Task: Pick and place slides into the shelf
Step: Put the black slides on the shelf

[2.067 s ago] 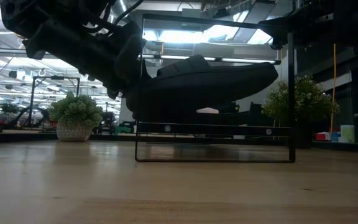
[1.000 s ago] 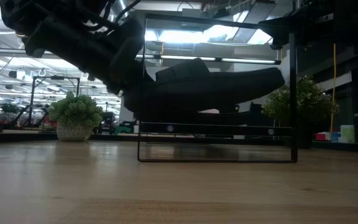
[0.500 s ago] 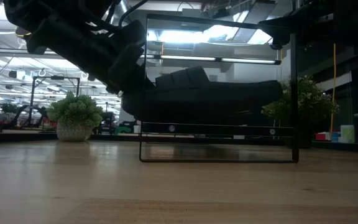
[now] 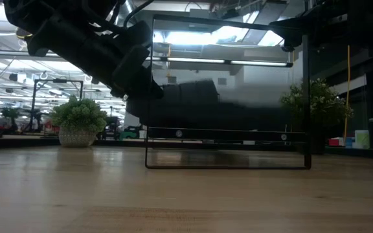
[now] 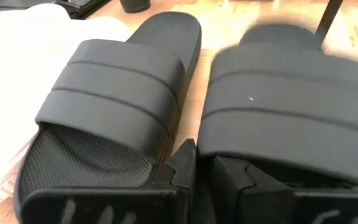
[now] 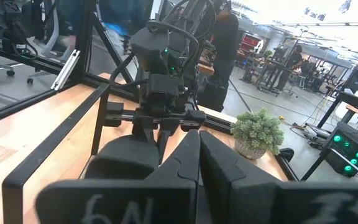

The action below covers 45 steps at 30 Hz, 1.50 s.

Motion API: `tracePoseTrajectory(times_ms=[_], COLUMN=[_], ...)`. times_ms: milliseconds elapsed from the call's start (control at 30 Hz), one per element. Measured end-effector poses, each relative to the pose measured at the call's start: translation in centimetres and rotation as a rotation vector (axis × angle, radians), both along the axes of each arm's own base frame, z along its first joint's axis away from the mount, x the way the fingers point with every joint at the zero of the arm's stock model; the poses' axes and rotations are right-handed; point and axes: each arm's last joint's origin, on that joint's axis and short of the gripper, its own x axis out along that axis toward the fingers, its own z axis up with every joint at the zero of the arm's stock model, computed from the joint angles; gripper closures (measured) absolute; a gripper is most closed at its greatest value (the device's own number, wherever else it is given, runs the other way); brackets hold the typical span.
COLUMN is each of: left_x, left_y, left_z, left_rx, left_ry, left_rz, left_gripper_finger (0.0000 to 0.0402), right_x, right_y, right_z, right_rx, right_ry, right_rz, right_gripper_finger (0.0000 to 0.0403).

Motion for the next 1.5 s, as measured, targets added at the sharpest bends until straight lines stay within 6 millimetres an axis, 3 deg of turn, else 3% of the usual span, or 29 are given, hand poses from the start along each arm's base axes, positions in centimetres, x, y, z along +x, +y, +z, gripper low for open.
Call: tracePoseTrajectory(times_ms=[367, 967, 1333, 1500], left_x=[0.07, 0.13, 0.26, 0.28], left_y=[0.35, 0.06, 0.76, 0.68], left_z=[0.01, -0.07, -0.07, -0.09], left_rx=[-0.044, -0.102, -0.109, -0.125], left_ry=[-0.02, -0.007, -0.012, -0.006], left_rz=[0.035, -0.048, -0.019, -0.048], left_gripper_finger=[0.0348, 0.0342, 0.025, 0.0232], right_x=[0.0, 0.0, 0.0, 0.0], right_y=[0.0, 0.0, 0.0, 0.0], right_z=[0.0, 0.0, 0.0, 0.0], right_rx=[0.0, 0.0, 0.002, 0.001], right_ry=[0.0, 0.0, 0.0, 0.0], right_rz=[0.0, 0.0, 0.0, 0.001], right_gripper_finger=[0.0389, 0.0389, 0.0389, 0.0389])
